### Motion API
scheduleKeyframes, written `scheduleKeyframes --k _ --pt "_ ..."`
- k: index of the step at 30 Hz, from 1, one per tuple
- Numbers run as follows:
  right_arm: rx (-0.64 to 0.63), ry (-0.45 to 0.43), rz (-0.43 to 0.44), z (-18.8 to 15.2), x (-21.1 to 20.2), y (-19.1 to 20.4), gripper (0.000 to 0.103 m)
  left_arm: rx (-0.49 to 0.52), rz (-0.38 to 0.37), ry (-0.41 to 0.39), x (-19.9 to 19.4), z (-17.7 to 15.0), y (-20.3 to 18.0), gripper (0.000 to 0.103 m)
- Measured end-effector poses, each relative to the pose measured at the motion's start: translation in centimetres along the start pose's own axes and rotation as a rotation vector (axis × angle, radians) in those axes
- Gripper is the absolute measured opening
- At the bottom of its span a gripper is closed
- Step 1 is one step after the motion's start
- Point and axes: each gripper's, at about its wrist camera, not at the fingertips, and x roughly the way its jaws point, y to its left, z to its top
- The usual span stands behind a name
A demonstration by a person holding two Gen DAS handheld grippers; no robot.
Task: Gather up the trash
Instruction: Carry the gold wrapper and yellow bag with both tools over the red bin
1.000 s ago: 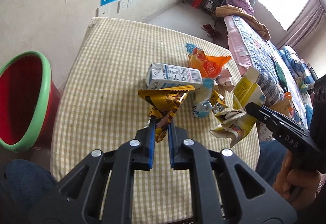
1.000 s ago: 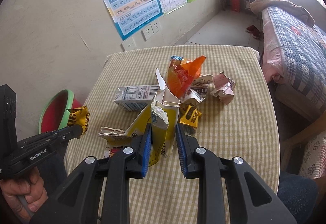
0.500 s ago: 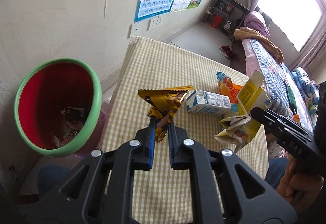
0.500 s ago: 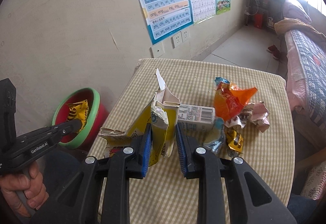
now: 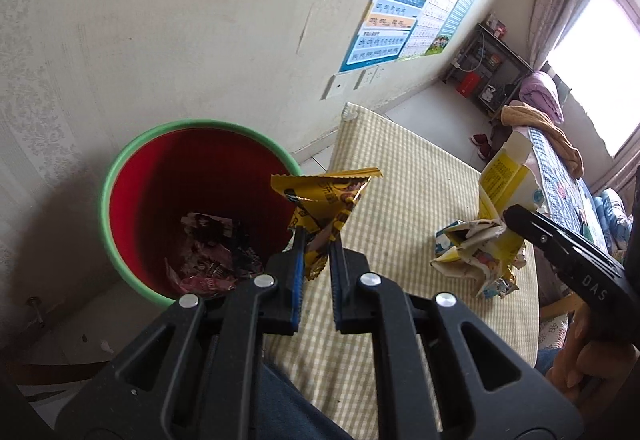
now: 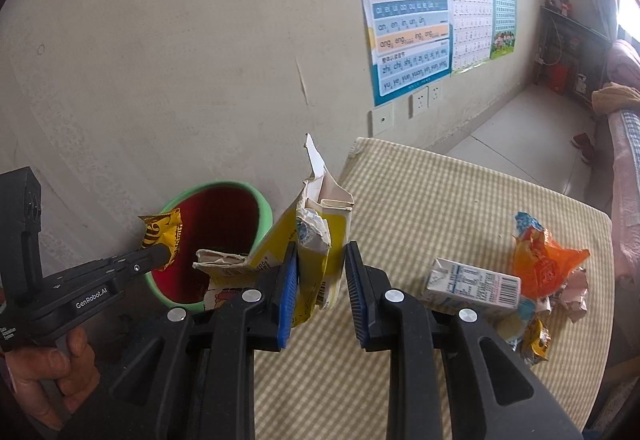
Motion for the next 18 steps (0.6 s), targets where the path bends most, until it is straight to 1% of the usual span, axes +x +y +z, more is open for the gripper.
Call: scheduleKeyframes --k 10,18 --pt "-0.099 -0.002 0.061 2.3 3.2 6.1 0.024 -0.069 0.043 -0.024 -1.1 0.8 4.9 0.01" --pt "-0.154 -0.003 0.08 3.6 5.7 9.3 0.024 -0.116 0.05 -0.033 -1.5 1.2 8.0 0.011"
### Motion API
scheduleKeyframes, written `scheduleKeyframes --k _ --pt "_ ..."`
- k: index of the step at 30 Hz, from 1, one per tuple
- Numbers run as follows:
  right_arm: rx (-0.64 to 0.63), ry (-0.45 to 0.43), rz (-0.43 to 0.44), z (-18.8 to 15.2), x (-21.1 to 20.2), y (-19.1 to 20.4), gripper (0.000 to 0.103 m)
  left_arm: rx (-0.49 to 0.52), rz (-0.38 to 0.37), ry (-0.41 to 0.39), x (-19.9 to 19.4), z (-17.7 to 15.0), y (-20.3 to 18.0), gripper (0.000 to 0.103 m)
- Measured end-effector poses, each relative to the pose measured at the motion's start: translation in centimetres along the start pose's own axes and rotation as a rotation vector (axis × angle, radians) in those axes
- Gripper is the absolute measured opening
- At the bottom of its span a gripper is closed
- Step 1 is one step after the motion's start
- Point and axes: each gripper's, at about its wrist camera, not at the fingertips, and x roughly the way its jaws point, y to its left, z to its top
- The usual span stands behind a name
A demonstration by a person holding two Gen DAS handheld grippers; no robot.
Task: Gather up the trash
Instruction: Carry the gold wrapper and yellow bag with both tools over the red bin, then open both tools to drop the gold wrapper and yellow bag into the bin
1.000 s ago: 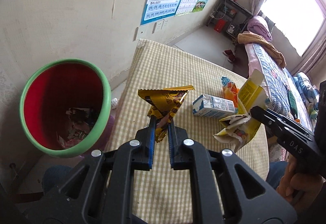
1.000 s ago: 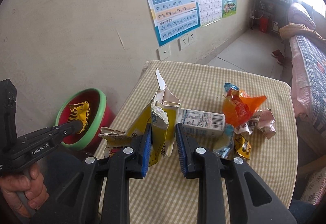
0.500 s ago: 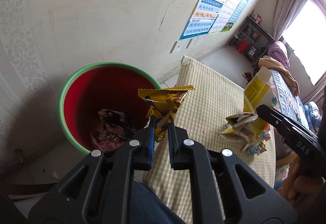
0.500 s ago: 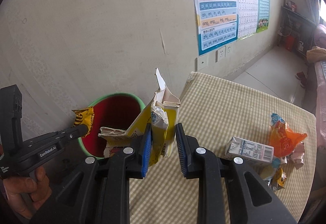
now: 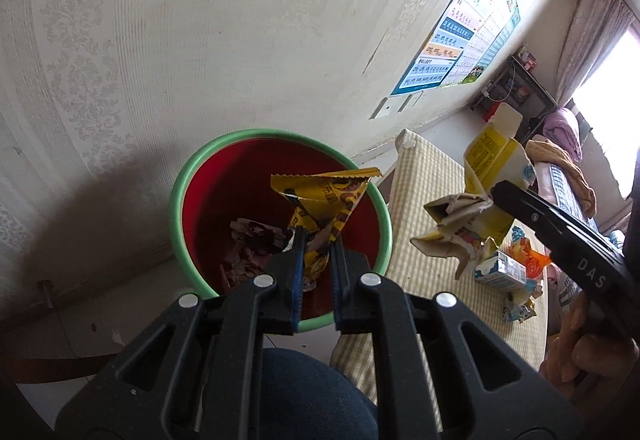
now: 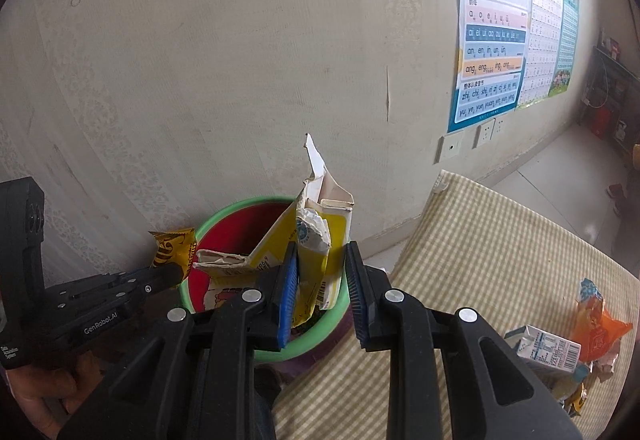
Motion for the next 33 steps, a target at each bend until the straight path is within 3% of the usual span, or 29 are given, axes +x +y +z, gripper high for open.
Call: scheduleKeyframes --k 20,21,23,25,27,31,33 --pt "-0.037 0.071 0.036 1.1 7.3 2.3 0.025 -0.043 0.025 0.015 2.3 1.8 2.9 0.011" --pt "-0.037 0.075 0.036 1.1 7.5 2.4 0.026 -0.048 0.028 0.018 2.5 1.8 3.0 0.014" --pt "-0.038 0.087 0.036 1.0 8.1 2.4 0.028 -0.053 0.033 0.027 2.6 1.6 3.1 0.03" --pt "-0.036 0.097 0.03 0.9 8.5 2.3 0.037 -0.057 0.048 0.032 2.9 1.6 3.4 0.055" --pt "-0.03 0.097 0.026 0.7 8.6 2.3 0.058 -0.063 0.063 0.031 3.0 1.5 3.6 0.064" --pt "-0.016 0.091 0.016 0.5 8.2 1.9 0.066 -0.071 0.084 0.034 3.1 1.4 3.8 0.082" --pt "-0.003 0.084 0.01 0.6 7.9 1.6 0.071 -0.066 0.092 0.032 2.9 1.3 3.7 0.086"
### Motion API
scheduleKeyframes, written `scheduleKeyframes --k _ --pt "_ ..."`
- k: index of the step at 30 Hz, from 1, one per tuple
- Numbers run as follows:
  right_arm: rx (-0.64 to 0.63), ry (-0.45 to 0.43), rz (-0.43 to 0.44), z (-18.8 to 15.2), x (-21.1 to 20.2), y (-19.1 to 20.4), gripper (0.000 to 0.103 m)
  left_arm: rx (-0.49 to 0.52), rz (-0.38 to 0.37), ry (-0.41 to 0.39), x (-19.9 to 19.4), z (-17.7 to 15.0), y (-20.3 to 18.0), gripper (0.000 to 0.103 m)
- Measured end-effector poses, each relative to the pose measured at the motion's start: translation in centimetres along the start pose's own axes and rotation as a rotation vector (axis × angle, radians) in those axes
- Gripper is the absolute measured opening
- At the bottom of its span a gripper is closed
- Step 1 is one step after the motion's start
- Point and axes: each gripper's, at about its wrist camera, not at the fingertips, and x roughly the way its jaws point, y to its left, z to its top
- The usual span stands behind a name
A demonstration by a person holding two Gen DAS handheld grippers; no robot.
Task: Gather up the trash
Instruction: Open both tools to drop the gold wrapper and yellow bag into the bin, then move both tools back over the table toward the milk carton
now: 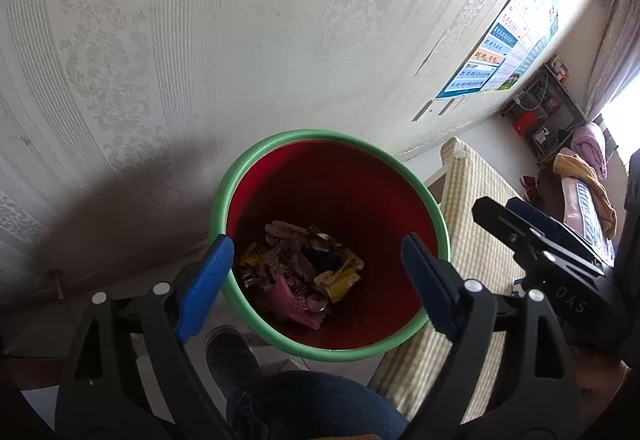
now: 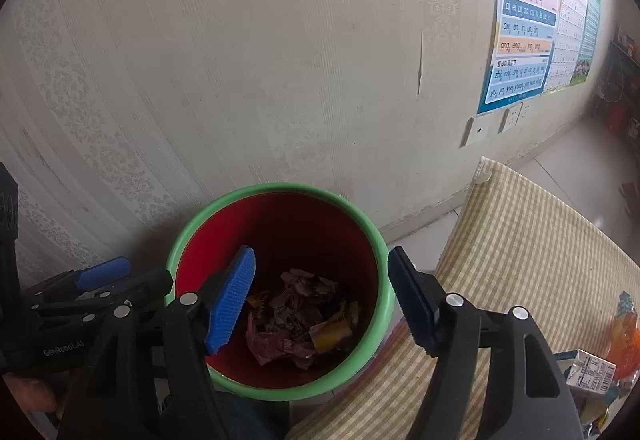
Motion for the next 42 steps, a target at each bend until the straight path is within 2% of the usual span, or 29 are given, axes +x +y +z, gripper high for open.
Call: scheduleKeyframes --k 6,13,25,42 --pt "0.024 -0.025 -0.004 0.0 -2.0 -0.6 0.08 0.011 -0.002 -0.022 -1.1 0.1 -0.7 0.096" --pt "0.065 -0.055 -0.023 -1.5 -5.5 -2.0 0.082 0.042 -0.038 -0.025 -2.1 -0.8 -3.2 0.097" --pt "0.202 -0.068 -0.141 -7.5 -12.4 -9.7 0.085 0.153 -0.137 -0.012 -2.9 -3.7 -11.6 0.097" --pt "0.391 -0.122 -0.316 -16.2 -22.1 -20.1 0.085 0.359 -0.259 0.048 -3.4 -9.8 -24.0 0.097"
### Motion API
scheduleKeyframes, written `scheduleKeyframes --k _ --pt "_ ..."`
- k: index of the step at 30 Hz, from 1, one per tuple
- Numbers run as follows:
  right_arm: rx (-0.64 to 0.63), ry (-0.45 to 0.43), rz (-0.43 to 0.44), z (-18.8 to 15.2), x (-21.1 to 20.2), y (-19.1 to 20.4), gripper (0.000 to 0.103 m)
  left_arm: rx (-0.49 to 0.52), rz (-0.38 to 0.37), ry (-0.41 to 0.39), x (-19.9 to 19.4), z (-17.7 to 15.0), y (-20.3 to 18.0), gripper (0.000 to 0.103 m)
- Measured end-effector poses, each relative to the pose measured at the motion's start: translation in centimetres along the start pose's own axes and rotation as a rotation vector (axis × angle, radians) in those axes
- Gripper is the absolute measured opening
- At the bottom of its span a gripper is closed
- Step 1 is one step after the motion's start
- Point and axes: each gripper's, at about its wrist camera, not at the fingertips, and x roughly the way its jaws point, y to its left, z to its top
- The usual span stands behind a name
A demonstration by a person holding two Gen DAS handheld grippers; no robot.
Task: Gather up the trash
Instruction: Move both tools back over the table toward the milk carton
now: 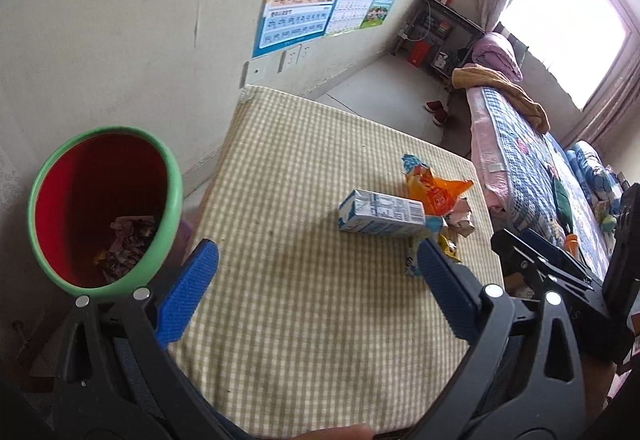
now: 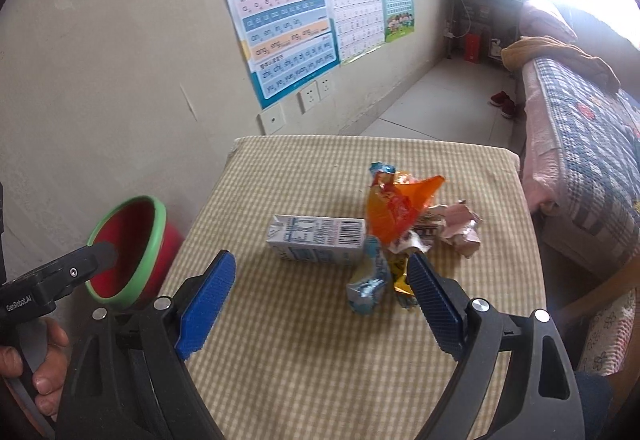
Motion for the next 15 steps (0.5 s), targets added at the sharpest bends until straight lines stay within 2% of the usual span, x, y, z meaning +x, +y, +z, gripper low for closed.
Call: scheduleKeyframes --k 9,15 --pt "0.075 -0.006 -0.061 -0.9 -1.3 -5.4 0.085 0.083 -0.037 0.029 1.9 0.1 -5.0 0.097" --pt "0.094 0.027 -0.071 -1.5 0.1 -6.8 0.085 0.102 -0.04 0.051 3.4 0.3 -5.8 0.097"
